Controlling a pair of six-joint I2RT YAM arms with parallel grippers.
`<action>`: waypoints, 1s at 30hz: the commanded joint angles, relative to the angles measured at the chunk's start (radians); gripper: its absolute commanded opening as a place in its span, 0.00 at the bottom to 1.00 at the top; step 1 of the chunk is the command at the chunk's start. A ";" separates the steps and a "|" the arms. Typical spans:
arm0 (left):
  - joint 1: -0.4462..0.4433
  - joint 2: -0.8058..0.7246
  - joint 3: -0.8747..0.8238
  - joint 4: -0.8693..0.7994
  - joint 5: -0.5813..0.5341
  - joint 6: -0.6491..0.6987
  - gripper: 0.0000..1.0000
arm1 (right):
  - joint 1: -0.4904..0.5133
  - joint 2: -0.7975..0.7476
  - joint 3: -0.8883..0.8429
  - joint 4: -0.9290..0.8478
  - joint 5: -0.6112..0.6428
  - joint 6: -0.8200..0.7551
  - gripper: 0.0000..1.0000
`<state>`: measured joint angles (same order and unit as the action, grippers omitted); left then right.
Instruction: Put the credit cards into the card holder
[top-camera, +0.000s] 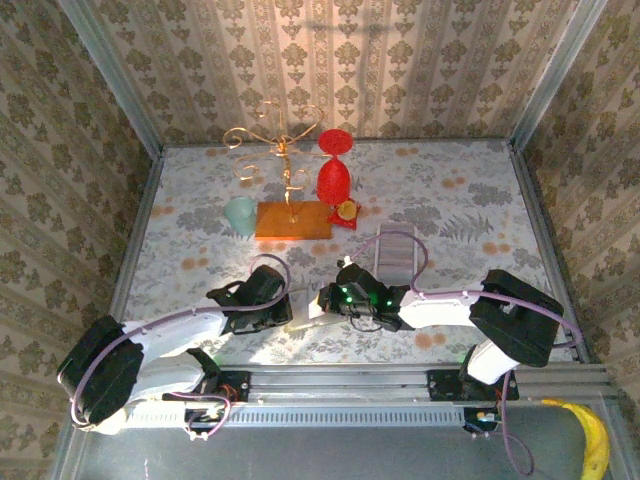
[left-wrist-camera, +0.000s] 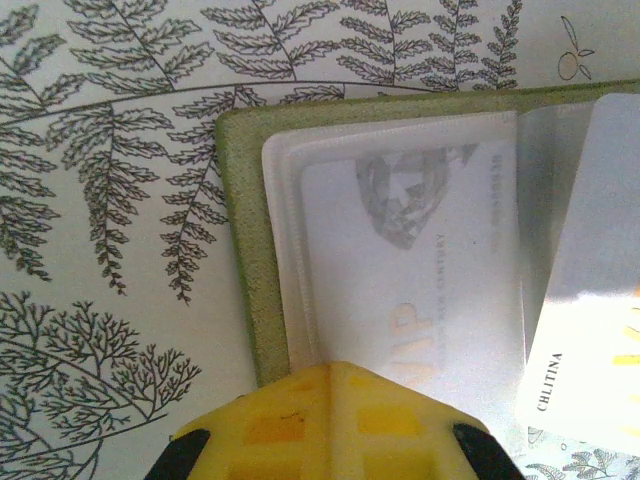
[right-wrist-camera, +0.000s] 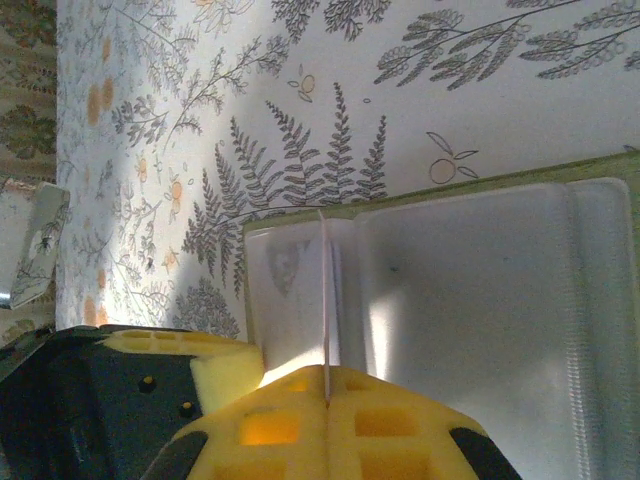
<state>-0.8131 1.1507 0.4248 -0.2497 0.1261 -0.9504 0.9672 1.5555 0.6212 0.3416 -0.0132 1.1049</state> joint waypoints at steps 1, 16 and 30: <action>-0.011 -0.005 -0.015 -0.019 -0.013 -0.015 0.01 | 0.008 -0.054 -0.027 0.007 0.071 0.008 0.00; -0.018 0.012 -0.009 -0.016 -0.010 -0.014 0.00 | 0.011 -0.019 -0.054 0.071 0.054 0.025 0.00; -0.021 0.009 -0.012 -0.013 -0.011 -0.021 0.00 | 0.015 0.012 -0.048 0.090 0.033 0.035 0.00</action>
<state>-0.8253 1.1511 0.4248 -0.2481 0.1223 -0.9508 0.9733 1.5578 0.5781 0.4000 0.0204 1.1275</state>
